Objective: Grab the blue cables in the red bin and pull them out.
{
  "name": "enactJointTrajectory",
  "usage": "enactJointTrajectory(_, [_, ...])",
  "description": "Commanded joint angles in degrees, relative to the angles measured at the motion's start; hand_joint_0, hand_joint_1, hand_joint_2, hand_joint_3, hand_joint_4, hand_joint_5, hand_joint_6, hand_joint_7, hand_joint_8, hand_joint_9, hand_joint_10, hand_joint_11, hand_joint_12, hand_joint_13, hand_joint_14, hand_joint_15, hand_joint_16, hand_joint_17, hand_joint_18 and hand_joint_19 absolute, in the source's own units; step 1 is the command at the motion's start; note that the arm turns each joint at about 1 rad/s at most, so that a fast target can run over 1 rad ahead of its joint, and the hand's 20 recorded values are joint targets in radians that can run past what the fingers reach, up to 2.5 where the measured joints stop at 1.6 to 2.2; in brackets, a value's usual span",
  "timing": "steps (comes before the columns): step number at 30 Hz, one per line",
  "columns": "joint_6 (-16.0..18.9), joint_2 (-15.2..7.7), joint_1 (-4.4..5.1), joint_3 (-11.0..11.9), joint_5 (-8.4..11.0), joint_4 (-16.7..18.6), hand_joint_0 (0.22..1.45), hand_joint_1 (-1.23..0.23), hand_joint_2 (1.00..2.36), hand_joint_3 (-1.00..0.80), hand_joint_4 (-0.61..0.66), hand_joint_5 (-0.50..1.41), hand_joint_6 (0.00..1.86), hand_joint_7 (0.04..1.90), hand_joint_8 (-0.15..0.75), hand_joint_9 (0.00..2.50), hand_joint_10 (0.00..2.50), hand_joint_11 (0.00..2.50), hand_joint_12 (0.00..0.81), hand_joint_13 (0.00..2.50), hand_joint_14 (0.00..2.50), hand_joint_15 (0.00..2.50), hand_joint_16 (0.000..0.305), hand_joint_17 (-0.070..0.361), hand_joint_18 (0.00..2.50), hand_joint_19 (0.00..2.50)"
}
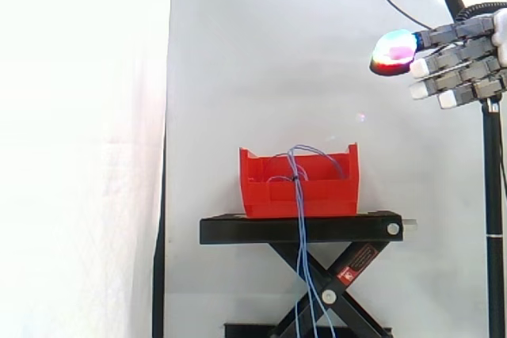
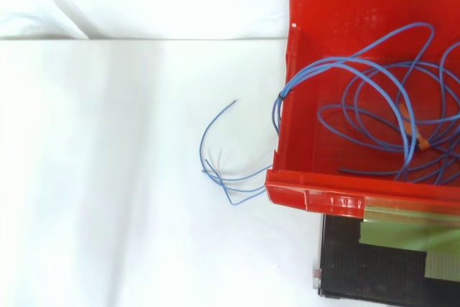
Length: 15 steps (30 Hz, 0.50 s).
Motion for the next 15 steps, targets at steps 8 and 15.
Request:
enactJointTrajectory(8, [0.0, 0.04, -0.05, 0.0, 0.0, 0.0, 0.74, -0.64, 1.0, -1.0, 0.18, 0.26, 0.01, 0.17, 0.251, 0.35, 0.01, 0.2, 0.326, 0.14, 0.01, 0.32, 0.046, 0.103, 0.15, 0.59])
enactJointTrajectory(15, [0.0, -0.05, 0.04, 0.0, 0.0, 0.0, 0.74, -0.64, 1.0, -1.0, 0.18, 0.27, 0.01, 0.16, 0.252, 0.35, 0.01, 0.21, 0.327, 0.15, 0.01, 0.33, 0.046, 0.103, 0.16, 0.6])
